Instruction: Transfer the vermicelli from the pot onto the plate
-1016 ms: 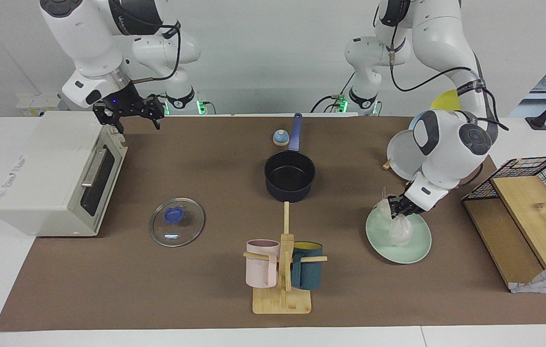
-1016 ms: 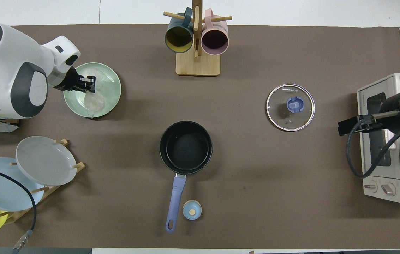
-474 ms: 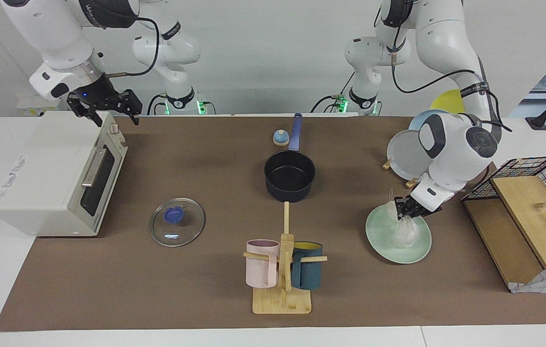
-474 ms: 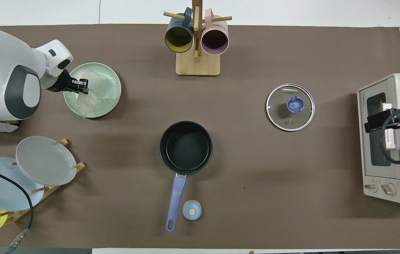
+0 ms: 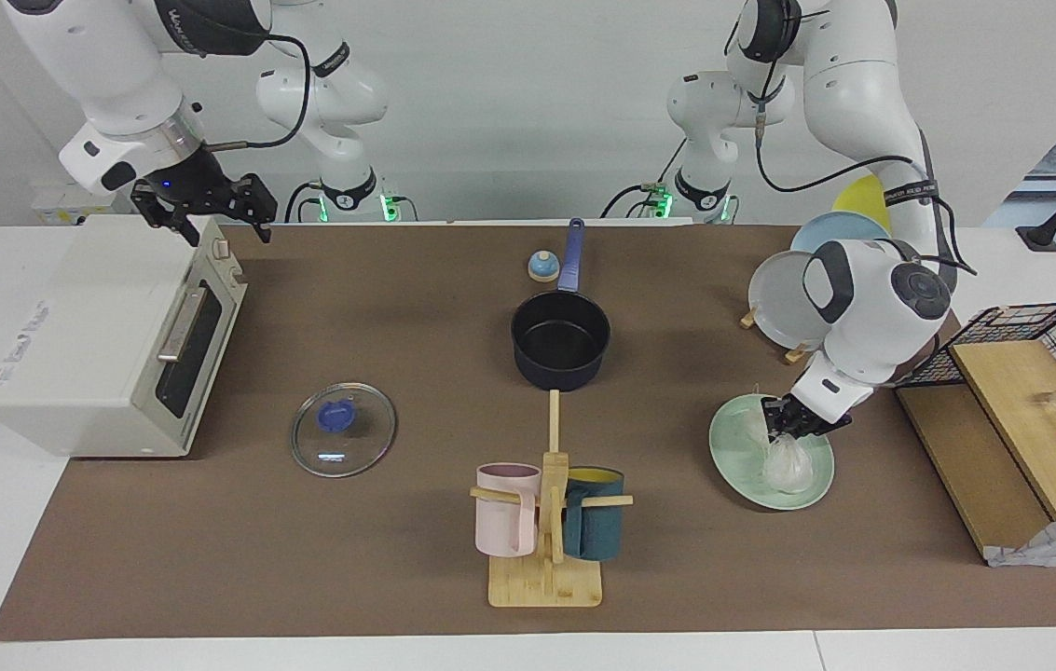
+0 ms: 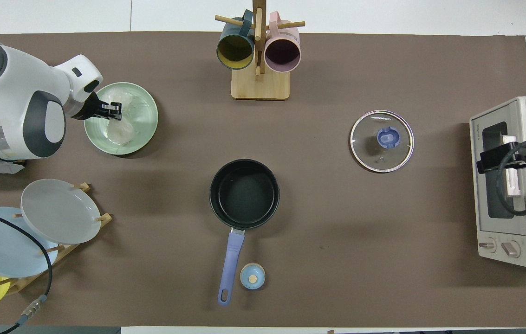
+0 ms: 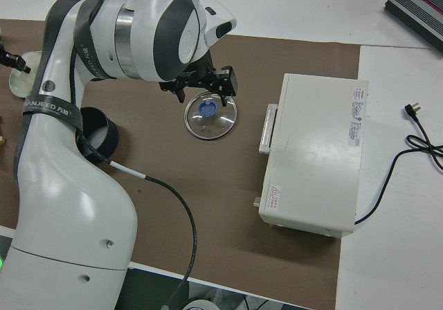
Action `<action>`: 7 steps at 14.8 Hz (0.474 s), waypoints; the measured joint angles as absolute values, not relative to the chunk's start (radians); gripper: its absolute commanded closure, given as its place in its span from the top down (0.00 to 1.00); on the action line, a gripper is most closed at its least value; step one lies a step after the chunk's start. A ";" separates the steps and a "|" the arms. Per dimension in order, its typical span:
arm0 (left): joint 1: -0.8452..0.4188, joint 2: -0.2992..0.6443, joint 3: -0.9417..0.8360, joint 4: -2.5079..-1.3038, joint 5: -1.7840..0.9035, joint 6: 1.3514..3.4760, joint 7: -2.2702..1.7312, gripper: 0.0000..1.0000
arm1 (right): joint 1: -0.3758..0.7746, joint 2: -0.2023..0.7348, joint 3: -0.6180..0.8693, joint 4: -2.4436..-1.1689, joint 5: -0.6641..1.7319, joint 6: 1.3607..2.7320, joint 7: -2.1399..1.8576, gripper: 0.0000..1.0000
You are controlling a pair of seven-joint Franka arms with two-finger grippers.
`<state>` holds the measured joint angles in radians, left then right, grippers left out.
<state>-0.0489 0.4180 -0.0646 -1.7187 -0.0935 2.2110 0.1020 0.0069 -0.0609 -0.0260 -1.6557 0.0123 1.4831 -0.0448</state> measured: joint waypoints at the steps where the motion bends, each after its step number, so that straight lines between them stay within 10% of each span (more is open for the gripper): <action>1: -0.049 0.417 -0.064 -1.712 -0.094 2.210 0.102 1.00 | 0.007 -0.061 -0.026 -1.656 0.012 1.483 -0.045 1.00; 7: -0.045 0.312 -0.058 -1.548 -0.086 1.917 0.007 1.00 | 0.013 -0.060 -0.017 -1.652 -0.014 1.518 -0.045 1.00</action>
